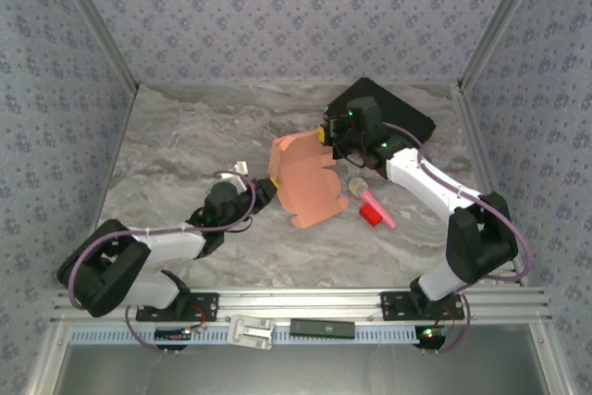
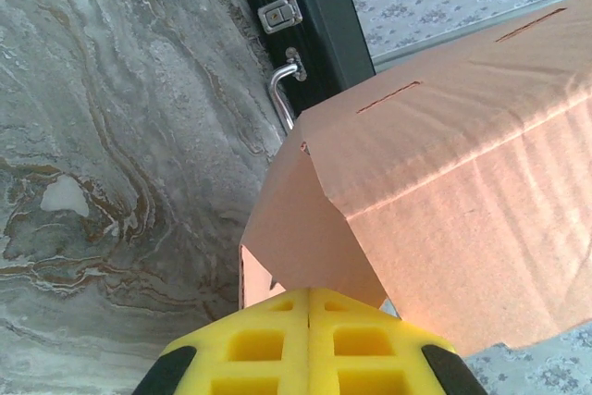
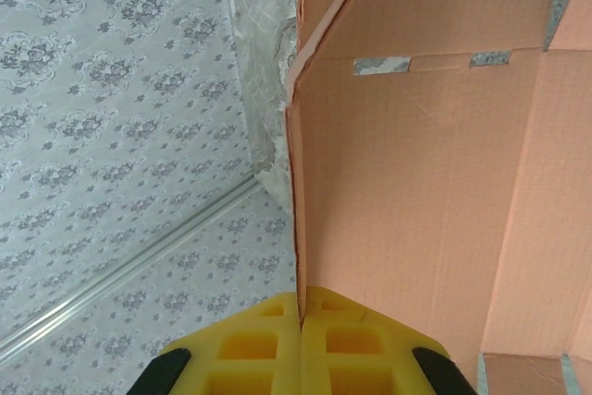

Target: Fold the paper box

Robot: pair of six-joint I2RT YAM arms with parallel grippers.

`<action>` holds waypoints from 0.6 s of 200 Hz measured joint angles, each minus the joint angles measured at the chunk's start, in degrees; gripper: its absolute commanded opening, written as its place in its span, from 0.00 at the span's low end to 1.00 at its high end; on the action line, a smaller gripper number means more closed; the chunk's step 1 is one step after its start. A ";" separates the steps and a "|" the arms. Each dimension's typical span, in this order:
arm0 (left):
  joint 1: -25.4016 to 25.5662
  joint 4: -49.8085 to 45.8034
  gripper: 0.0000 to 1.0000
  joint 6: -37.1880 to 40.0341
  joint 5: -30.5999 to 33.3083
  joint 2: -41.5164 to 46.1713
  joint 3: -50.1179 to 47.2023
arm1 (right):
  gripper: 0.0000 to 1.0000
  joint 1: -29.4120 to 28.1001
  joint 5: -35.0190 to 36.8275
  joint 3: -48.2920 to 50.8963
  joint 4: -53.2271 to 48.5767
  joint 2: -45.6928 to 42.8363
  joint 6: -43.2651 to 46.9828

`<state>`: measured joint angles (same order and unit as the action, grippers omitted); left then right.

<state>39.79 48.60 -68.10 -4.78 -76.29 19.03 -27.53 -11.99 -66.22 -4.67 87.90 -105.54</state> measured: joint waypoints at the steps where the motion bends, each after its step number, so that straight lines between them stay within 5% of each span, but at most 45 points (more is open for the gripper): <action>1: 0.00 0.00 0.00 0.02 0.02 -0.02 0.00 | 0.00 -0.02 0.00 0.00 0.00 0.00 -0.02; 52: 1.20 -0.96 0.01 1.29 2.49 -2.27 2.05 | 0.00 -0.98 1.09 1.22 1.68 -0.15 -0.63; 120: 1.90 -7.45 0.18 4.17 4.61 -2.43 3.87 | 0.00 -1.73 2.86 2.75 2.75 -0.48 -1.14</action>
<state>41.69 41.15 -63.92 -0.16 -78.72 22.90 -29.26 -9.13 -63.46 -1.91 87.42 -106.67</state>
